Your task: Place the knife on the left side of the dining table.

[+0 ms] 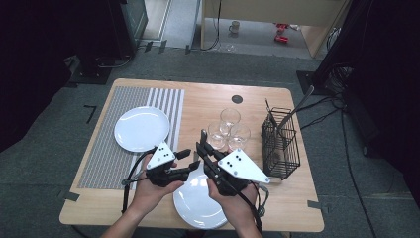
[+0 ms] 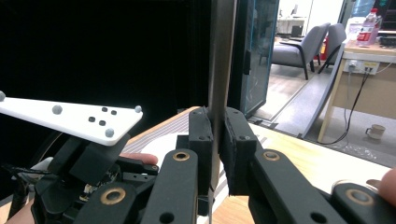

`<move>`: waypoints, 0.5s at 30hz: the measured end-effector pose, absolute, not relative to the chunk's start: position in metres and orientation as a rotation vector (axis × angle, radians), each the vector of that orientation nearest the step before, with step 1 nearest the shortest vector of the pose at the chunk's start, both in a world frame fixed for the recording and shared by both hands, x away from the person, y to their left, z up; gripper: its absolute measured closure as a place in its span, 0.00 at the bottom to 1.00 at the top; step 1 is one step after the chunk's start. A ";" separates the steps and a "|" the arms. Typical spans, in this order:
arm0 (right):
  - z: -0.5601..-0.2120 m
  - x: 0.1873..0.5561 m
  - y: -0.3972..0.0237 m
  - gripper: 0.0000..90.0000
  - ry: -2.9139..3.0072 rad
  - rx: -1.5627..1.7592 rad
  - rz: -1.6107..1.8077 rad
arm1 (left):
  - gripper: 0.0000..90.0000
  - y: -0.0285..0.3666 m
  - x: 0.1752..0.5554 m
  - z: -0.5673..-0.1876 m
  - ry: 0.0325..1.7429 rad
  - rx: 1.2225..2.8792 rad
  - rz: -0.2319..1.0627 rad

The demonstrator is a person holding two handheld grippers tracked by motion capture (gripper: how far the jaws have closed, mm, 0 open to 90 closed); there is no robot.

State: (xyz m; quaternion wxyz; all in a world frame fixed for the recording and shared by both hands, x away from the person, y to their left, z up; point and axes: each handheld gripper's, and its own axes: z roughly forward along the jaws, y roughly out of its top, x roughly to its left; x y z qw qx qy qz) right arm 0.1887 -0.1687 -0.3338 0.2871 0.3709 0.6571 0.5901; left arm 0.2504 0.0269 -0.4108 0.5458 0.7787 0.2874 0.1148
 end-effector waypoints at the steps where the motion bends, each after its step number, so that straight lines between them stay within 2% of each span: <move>1: -0.334 0.189 -0.168 0.93 1.758 0.988 1.581 | 0.62 0.027 0.250 -0.410 0.667 1.842 0.261; 7: -0.335 0.189 -0.166 0.93 1.769 0.980 1.584 | 0.69 0.029 0.251 -0.409 0.652 1.830 0.247; 10: -0.337 0.189 -0.165 0.93 1.767 0.982 1.594 | 0.75 0.030 0.249 -0.408 0.634 1.831 0.283; 15: -0.338 0.189 -0.164 0.93 1.766 0.977 1.596 | 0.77 0.028 0.245 -0.409 0.613 1.847 0.300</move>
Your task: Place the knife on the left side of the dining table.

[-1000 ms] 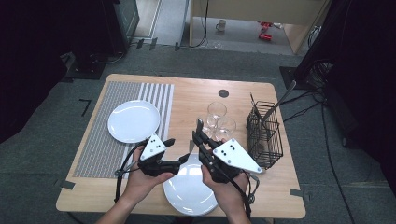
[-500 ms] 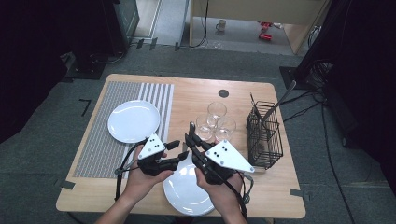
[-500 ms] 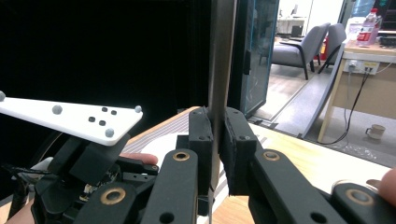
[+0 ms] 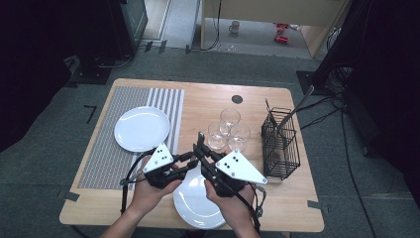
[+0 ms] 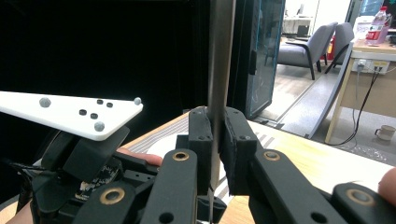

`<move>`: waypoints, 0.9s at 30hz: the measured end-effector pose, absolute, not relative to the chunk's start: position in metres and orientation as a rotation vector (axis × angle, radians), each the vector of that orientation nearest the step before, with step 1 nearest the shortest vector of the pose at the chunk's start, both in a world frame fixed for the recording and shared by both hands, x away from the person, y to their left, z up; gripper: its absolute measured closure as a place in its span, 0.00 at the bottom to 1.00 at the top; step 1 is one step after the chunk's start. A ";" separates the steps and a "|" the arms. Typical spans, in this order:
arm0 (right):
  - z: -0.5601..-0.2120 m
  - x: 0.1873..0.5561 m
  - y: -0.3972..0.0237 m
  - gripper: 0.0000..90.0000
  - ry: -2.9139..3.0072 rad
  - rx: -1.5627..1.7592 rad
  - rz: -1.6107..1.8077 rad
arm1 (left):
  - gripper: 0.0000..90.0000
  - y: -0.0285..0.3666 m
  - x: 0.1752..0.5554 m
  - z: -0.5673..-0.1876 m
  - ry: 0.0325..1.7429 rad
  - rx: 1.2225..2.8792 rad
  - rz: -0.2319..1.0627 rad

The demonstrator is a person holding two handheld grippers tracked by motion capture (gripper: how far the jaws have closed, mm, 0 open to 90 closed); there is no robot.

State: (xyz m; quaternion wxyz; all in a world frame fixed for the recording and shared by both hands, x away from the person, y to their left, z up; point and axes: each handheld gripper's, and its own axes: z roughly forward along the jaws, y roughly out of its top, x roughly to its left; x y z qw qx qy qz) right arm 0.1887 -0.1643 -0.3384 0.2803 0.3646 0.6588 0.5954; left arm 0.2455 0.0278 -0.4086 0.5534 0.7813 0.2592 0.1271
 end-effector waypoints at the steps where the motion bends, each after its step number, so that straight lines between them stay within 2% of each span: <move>1: -0.339 0.189 -0.163 0.93 1.772 0.972 1.592 | 0.78 0.027 0.245 -0.409 0.610 1.848 0.314; 21: -0.366 0.198 -0.152 0.90 1.810 0.990 1.534 | 0.81 0.028 0.238 -0.406 0.611 1.830 0.384; 27: -0.376 0.201 -0.147 0.97 1.818 1.005 1.506 | 0.81 0.029 0.239 -0.406 0.608 1.834 0.382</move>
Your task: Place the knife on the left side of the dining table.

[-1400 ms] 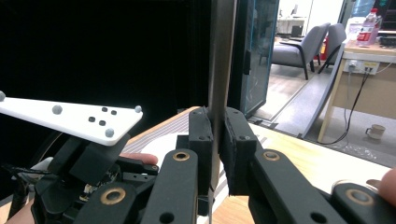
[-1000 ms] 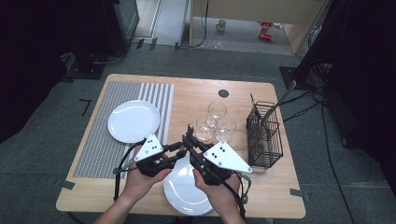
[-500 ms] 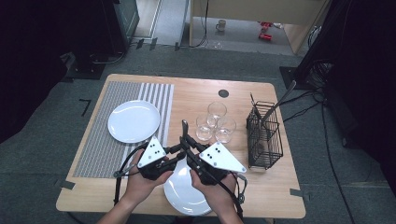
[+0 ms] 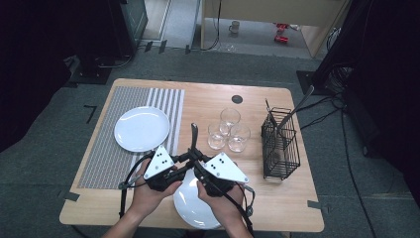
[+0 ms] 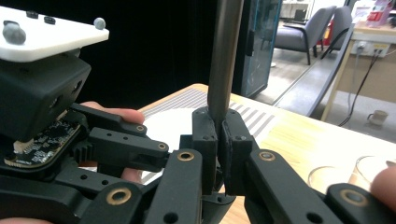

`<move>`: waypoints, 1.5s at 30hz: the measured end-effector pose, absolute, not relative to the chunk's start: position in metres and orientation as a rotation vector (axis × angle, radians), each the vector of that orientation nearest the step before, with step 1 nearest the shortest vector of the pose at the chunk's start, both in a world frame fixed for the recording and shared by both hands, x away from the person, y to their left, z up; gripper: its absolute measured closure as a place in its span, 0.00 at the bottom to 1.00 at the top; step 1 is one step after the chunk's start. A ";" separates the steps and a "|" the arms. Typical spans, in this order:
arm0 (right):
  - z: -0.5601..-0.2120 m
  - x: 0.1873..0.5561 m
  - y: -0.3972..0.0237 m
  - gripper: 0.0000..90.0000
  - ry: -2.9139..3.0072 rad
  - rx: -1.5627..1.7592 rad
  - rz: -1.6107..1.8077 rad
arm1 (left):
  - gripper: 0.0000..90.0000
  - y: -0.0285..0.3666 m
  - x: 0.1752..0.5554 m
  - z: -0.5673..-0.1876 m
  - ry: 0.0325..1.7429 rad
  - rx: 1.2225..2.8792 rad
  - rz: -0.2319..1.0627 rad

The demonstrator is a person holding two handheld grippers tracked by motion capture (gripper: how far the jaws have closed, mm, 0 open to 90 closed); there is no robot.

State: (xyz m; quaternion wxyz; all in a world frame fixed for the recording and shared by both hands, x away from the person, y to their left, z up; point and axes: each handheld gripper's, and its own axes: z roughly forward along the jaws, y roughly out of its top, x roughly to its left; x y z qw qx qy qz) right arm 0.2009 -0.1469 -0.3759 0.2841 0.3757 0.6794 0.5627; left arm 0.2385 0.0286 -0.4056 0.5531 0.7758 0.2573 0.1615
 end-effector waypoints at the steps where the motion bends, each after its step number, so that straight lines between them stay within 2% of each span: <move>1: -0.376 0.201 -0.147 0.97 1.818 1.005 1.506 | 0.81 0.029 0.239 -0.406 0.608 1.834 0.382; 3: -0.377 0.201 -0.147 0.97 1.809 0.999 1.506 | 0.80 0.029 0.239 -0.406 0.607 1.833 0.367; 5: -0.377 0.201 -0.149 0.97 1.801 1.004 1.500 | 0.73 0.031 0.240 -0.406 0.601 1.844 0.345; 10: -0.375 0.203 -0.157 0.97 1.780 1.022 1.477 | 0.66 0.037 0.241 -0.410 0.612 1.858 0.321; 13: -0.376 0.204 -0.159 0.97 1.777 1.031 1.475 | 0.64 0.043 0.241 -0.409 0.612 1.849 0.312; 28: -0.386 0.205 -0.166 0.97 1.785 1.062 1.470 | 0.61 0.063 0.236 -0.377 0.589 1.755 0.308; 34: -0.390 0.203 -0.160 0.97 1.809 1.050 1.485 | 0.59 0.057 0.244 -0.361 0.588 1.713 0.285; 41: -0.397 0.200 -0.151 0.97 1.847 1.027 1.501 | 0.58 0.047 0.258 -0.341 0.586 1.662 0.201; 45: -0.400 0.198 -0.146 0.97 1.864 1.005 1.505 | 0.60 0.046 0.262 -0.336 0.609 1.644 0.209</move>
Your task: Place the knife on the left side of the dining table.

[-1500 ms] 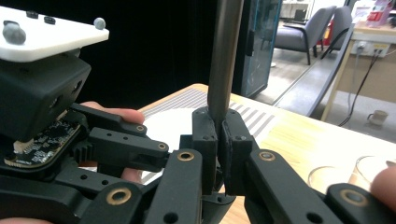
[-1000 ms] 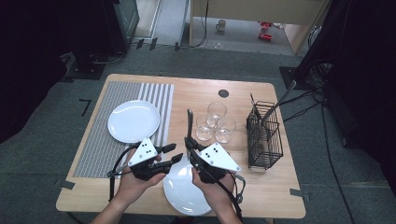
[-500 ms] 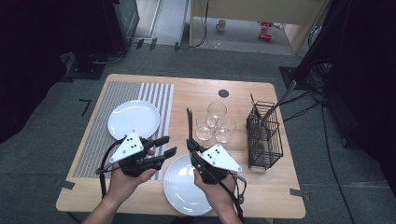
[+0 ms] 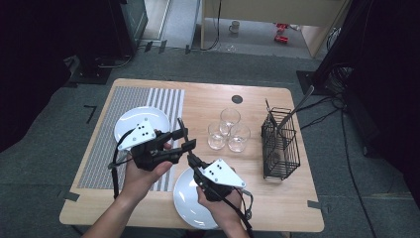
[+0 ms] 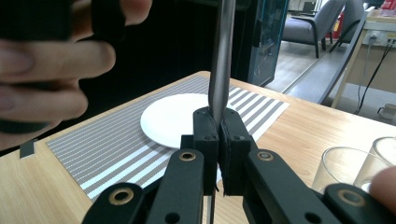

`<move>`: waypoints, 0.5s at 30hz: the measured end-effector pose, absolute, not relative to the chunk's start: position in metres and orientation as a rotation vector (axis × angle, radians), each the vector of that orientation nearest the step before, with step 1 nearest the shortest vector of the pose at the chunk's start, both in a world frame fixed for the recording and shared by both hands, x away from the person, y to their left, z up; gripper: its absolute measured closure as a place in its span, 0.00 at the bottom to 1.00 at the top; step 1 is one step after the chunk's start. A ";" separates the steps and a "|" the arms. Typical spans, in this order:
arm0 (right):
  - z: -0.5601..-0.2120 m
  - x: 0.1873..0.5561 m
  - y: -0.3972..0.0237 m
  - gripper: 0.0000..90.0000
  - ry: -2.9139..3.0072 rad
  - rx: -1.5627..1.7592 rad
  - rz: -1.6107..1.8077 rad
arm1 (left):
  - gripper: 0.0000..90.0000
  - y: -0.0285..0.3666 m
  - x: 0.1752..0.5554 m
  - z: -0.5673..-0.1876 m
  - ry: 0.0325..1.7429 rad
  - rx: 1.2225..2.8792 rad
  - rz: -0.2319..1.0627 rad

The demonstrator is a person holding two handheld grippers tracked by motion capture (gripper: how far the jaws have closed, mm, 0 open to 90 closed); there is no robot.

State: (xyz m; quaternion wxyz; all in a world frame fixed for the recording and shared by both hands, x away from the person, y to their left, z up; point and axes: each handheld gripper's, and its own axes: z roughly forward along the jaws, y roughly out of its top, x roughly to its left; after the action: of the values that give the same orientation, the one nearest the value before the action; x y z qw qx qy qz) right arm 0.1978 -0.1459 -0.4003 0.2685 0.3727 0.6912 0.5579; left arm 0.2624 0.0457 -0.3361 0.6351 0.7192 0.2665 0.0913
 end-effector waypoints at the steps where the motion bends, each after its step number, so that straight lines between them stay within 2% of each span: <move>1: -0.401 0.198 -0.146 0.97 1.865 1.005 1.506 | 0.61 0.046 0.263 -0.335 0.611 1.637 0.205; 15: -0.406 0.195 -0.142 0.97 1.891 0.989 1.499 | 0.77 0.044 0.257 -0.333 0.639 1.637 0.311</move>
State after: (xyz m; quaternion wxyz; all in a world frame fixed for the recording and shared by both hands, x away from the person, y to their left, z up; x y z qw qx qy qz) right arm 0.1949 -0.1417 -0.4064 0.2637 0.3657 0.6995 0.5545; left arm 0.2570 0.0439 -0.3328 0.6275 0.7143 0.2786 0.1359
